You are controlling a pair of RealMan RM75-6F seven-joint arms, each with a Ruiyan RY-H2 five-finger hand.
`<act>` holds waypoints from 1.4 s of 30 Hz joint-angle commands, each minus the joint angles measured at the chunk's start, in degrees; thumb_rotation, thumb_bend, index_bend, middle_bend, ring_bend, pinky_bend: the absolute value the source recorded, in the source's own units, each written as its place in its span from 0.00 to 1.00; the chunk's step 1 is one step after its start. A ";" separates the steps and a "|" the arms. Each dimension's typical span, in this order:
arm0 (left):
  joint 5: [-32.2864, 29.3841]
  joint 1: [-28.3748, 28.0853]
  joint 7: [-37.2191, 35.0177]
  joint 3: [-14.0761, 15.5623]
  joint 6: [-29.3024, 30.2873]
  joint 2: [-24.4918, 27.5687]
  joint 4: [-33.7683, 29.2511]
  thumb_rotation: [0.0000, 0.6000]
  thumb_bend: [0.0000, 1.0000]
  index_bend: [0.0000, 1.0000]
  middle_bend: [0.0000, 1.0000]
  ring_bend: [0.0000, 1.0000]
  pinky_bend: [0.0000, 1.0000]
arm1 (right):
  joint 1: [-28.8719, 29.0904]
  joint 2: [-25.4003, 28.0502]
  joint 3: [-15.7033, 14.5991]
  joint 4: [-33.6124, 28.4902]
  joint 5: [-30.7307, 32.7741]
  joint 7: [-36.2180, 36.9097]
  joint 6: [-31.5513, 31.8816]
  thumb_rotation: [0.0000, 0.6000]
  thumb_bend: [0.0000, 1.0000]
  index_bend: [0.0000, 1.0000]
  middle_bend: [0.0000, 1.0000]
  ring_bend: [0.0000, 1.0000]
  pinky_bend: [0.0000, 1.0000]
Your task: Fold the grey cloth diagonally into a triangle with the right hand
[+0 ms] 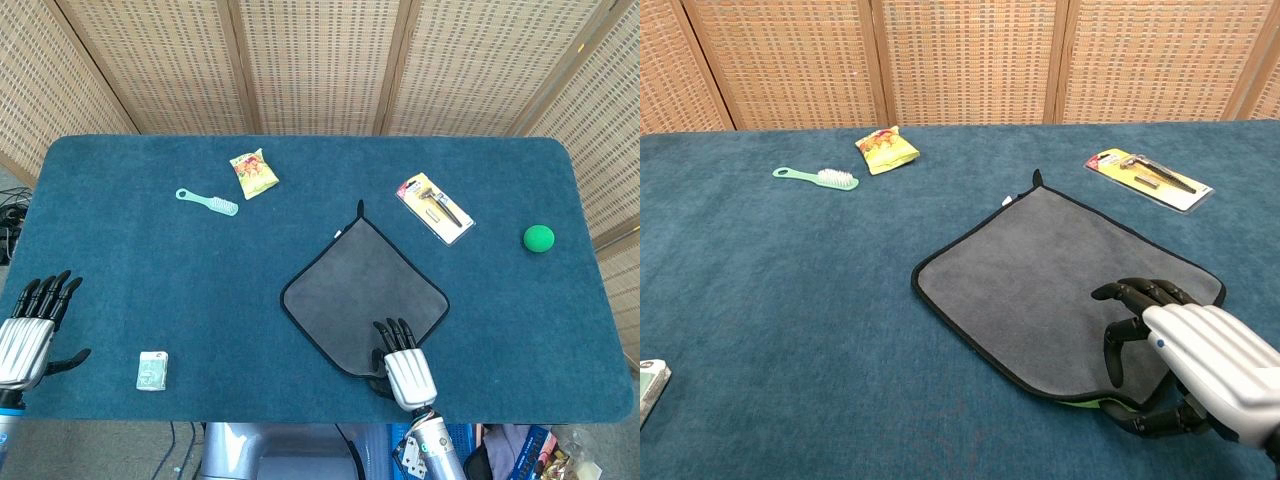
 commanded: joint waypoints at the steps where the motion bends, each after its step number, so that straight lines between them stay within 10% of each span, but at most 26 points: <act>1: 0.06 0.00 -0.04 0.02 0.04 0.01 0.00 1.00 0.17 0.00 0.00 0.00 0.00 | 0.04 0.09 0.01 0.09 0.19 0.01 -0.10 1.00 0.42 0.60 0.15 0.00 0.00; 20: 0.39 -0.02 -0.36 0.10 0.24 0.00 0.09 1.00 0.17 0.00 0.00 0.00 0.00 | 0.91 0.77 0.46 -0.26 0.05 0.86 -0.05 1.00 0.56 0.60 0.15 0.00 0.00; 42: -0.19 -0.23 0.39 -0.28 0.10 -0.69 0.73 1.00 0.17 0.00 0.00 0.00 0.00 | 11.32 2.10 10.28 0.47 2.95 -4.93 -6.84 1.00 0.56 0.60 0.17 0.00 0.00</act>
